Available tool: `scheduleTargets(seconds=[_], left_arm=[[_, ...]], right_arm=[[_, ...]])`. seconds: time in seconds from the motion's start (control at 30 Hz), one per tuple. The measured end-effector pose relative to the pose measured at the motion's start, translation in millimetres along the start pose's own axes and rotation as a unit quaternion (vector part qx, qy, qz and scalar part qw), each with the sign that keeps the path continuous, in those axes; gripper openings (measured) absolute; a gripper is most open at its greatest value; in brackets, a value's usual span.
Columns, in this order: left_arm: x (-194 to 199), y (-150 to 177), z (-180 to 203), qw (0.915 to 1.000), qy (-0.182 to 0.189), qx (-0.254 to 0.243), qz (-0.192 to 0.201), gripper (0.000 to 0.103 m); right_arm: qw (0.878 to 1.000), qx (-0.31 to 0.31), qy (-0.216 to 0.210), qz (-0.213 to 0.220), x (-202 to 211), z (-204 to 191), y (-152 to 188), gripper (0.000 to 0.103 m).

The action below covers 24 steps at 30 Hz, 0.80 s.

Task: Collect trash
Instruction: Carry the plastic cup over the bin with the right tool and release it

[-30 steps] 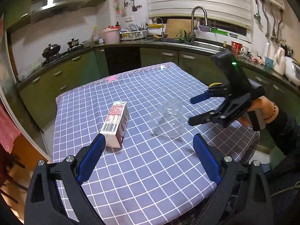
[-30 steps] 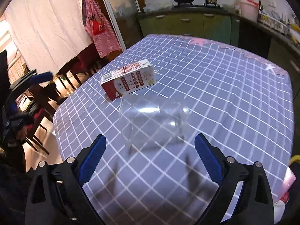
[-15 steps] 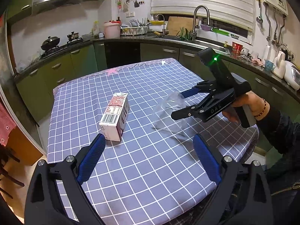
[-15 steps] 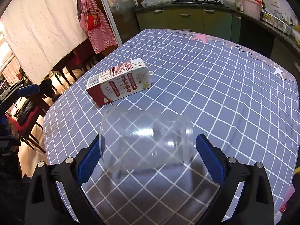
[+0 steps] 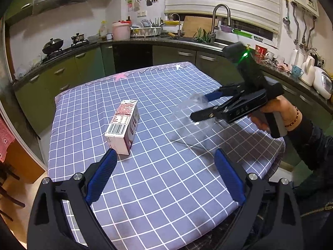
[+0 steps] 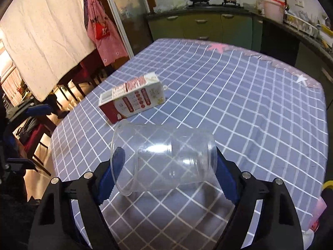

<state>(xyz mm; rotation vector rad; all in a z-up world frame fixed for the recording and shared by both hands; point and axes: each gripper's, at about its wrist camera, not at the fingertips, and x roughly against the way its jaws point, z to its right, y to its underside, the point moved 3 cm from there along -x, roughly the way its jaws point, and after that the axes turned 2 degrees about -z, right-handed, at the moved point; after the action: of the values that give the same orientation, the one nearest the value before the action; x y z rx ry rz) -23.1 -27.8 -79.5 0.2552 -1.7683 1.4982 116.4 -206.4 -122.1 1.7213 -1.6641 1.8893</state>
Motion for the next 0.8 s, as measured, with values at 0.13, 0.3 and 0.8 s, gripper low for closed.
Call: scheduleTargets(seconds=[0.13, 0.3, 0.8], left_arm=[[-1.4, -1.8, 3.7, 0.9999, 0.009, -0.005, 0.002, 0.090], [-8.5, -5.5, 11.8, 0.9997, 0.022, -0.012, 0.000, 0.090], [-21.8, -15.3, 35.3, 0.9985, 0.039, -0.037, -0.006, 0.090]], right_arm=[[0.999, -0.016, 0.024, 0.030, 37.8, 12.5, 6.0, 0.082], [0.990, -0.073, 0.105, 0.058, 106.0, 62.0, 30.7, 0.082], [0.918, -0.273, 0.286, -0.015, 157.6, 250.3, 143.3, 0.083]])
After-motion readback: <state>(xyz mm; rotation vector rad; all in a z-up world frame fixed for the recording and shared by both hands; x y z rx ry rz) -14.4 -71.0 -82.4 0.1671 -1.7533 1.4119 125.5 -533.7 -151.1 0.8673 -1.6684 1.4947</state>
